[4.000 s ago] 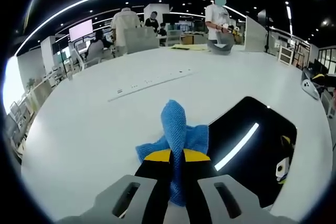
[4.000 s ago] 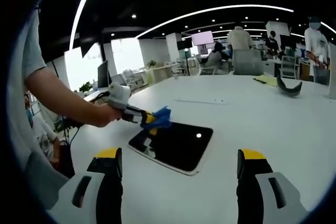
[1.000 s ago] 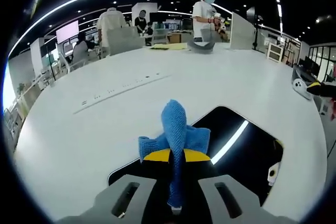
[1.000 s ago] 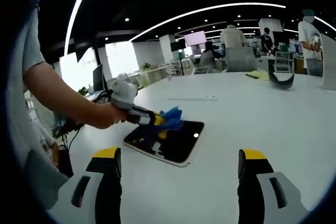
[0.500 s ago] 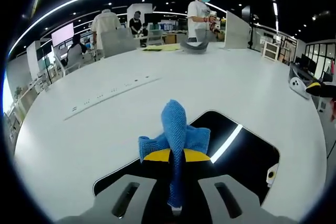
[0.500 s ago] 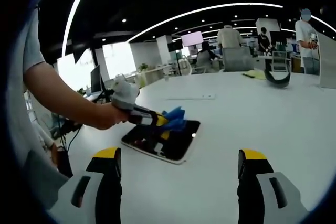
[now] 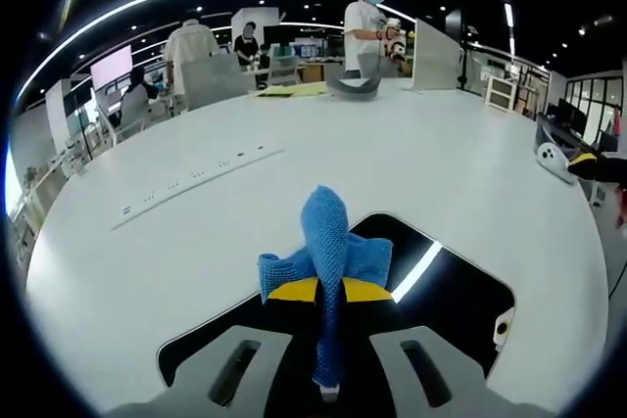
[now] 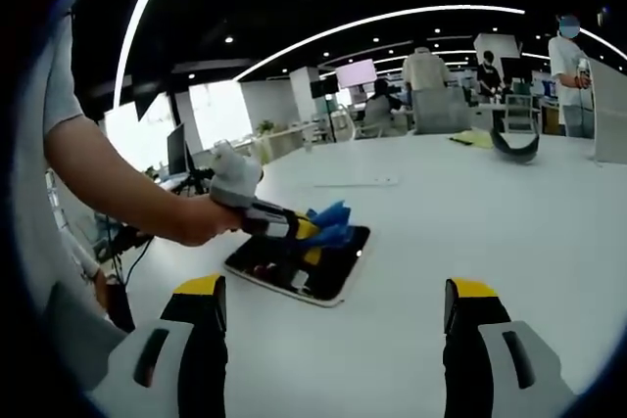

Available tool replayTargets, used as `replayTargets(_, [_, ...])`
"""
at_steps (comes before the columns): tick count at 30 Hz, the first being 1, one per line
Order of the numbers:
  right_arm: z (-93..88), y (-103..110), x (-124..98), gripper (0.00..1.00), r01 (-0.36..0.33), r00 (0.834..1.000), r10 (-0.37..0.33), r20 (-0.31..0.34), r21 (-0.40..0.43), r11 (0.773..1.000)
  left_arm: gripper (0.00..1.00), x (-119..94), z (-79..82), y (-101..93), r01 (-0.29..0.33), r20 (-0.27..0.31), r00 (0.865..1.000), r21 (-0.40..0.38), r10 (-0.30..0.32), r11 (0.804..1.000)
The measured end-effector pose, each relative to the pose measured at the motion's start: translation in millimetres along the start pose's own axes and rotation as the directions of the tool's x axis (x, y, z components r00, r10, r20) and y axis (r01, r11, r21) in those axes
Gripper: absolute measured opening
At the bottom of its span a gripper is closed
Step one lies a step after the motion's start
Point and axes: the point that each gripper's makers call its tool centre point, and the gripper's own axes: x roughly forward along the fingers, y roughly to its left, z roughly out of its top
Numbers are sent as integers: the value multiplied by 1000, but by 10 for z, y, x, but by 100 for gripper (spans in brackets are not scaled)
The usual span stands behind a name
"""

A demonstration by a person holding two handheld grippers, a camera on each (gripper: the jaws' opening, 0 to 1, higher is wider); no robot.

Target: Wipe the mirror surface with the cleaning cloth until all visible marks leave the cleaned area.

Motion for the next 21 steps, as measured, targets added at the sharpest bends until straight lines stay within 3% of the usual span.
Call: replayTargets(21, [76, -14, -28, 92, 3, 1000, -3, 12, 5, 1000, 4, 65, 38, -143, 28, 1, 1000, -6, -28, 1000])
